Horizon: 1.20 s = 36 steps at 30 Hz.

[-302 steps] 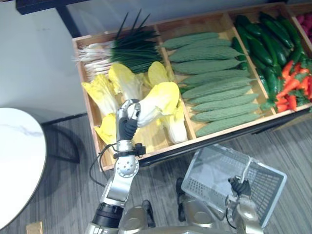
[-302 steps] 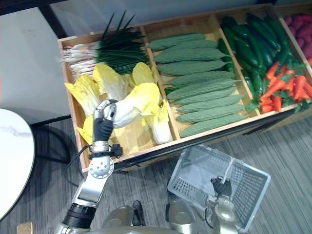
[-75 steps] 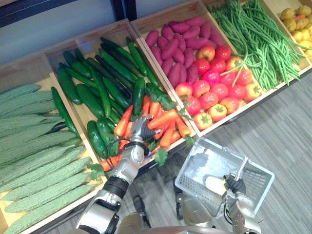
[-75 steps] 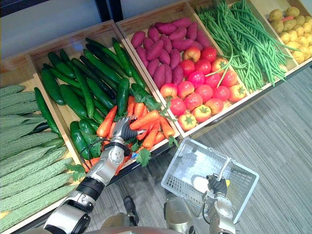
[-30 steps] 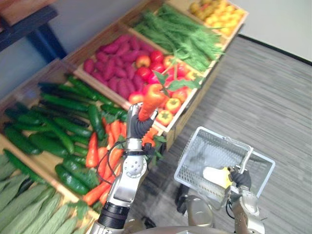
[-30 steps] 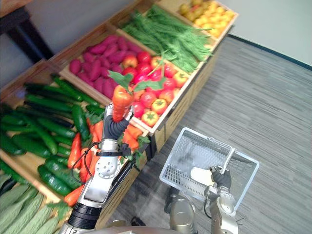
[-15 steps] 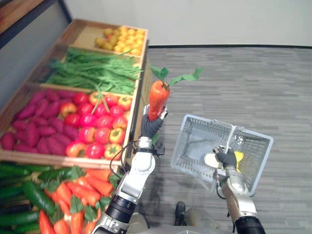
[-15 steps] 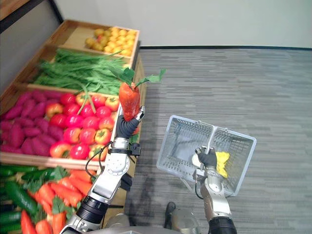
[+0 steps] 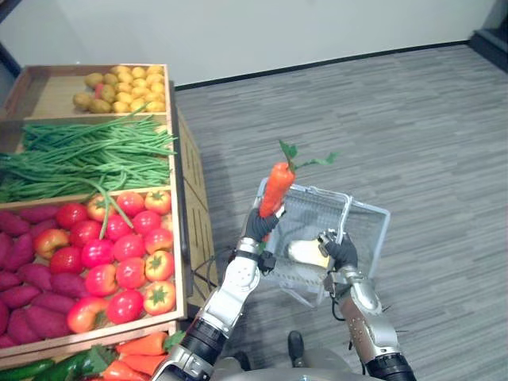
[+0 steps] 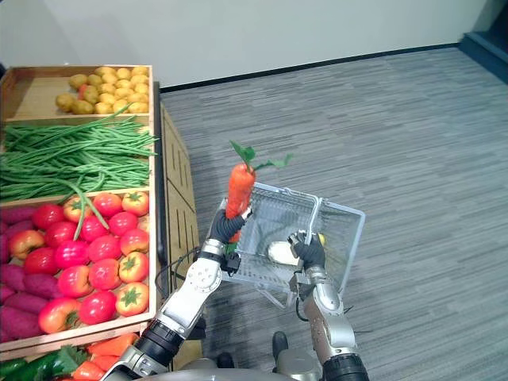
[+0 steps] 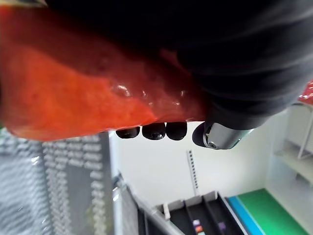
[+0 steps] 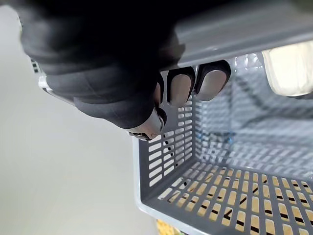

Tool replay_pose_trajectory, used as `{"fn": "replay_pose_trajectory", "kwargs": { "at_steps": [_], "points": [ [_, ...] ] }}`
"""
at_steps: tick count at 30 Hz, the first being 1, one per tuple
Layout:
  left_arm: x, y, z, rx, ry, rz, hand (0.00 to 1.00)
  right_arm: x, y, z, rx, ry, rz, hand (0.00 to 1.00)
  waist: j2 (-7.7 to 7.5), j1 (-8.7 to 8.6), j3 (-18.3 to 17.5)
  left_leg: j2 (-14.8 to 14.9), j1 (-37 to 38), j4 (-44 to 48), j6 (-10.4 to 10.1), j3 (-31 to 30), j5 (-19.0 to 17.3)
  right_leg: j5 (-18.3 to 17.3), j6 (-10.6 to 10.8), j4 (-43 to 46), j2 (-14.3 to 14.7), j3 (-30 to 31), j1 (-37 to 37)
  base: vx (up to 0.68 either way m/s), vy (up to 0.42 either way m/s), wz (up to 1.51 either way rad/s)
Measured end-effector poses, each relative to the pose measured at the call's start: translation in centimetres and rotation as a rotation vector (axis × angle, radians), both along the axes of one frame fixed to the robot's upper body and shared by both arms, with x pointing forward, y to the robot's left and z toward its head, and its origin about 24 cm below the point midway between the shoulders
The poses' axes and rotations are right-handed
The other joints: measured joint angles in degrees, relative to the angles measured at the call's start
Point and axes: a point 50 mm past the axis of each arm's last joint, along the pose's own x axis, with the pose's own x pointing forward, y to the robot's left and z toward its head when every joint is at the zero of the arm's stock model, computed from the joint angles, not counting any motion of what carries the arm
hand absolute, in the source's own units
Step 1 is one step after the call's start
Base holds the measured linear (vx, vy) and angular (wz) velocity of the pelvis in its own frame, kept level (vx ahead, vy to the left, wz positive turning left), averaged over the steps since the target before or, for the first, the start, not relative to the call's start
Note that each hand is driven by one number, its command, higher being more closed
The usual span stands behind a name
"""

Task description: Pick vegetable in the basket

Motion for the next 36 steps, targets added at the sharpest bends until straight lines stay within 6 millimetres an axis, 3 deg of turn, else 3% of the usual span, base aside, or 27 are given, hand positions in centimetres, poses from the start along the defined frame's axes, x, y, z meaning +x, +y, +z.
{"fn": "replay_pose_trajectory", "kwargs": {
  "at_steps": [7, 8, 14, 19, 26, 36],
  "points": [
    [-1.6, -0.8, -3.8, 0.087, 0.161, -0.077, 1.0, -0.3, 3.2, 0.8, 0.164, -0.017, 0.132, 1.0, -0.16, 0.43, -0.1, -0.1, 1.2, -1.0, 0.2, -0.3, 0.2, 0.3, 0.0, -1.2, 0.0, -0.2, 1.7, -0.01, 0.006, 0.02],
    [-1.8, -1.0, -4.1, 0.095, 0.177, -0.087, 0.0, -0.4, 3.4, 0.8, 0.184, -0.011, 0.137, 1.0, -0.18, 0.41, -0.2, -0.2, 1.3, -1.4, 0.3, -0.3, 0.5, 0.3, 0.0, -1.2, -0.1, -0.2, 1.7, 0.0, 0.0, 0.0],
    [-3.0, -1.8, -5.9, 0.142, 0.264, -0.152, 0.0, -0.7, 4.4, 0.7, 0.268, 0.015, 0.177, 1.0, -1.06, 0.21, -0.8, -0.4, 1.9, -2.4, 0.3, 0.0, 1.4, 0.8, 0.1, -2.0, -0.1, -0.1, 1.7, 0.0, 0.005, -0.01],
    [-3.1, -1.8, -6.2, 0.158, 0.272, -0.161, 0.0, -1.1, 4.9, 0.4, 0.263, 0.036, 0.232, 1.0, -1.72, 0.28, -1.7, -0.4, 2.0, -2.4, 0.3, 0.1, 1.4, 0.9, 0.2, -2.0, -0.1, 0.1, 1.7, -0.01, 0.005, -0.01],
    [-3.1, -1.8, -6.2, 0.174, 0.262, -0.164, 0.0, -1.1, 4.9, 0.4, 0.268, 0.027, 0.245, 1.0, -1.38, 0.3, -2.4, -0.4, 1.7, -2.4, 0.3, -0.3, 1.4, 0.9, 0.2, -2.3, -0.1, -0.2, 1.7, -0.01, 0.002, 0.02],
    [-2.4, -2.0, -4.2, 0.146, 0.179, -0.177, 0.0, -0.7, 2.4, 0.3, 0.262, 0.015, 0.124, 1.0, -1.38, 0.44, -2.4, -0.8, 1.2, -2.5, 0.4, -1.6, 1.5, 0.9, 0.2, -3.1, -0.5, -1.7, 2.1, 0.0, 0.011, 0.07]
  ]
}}
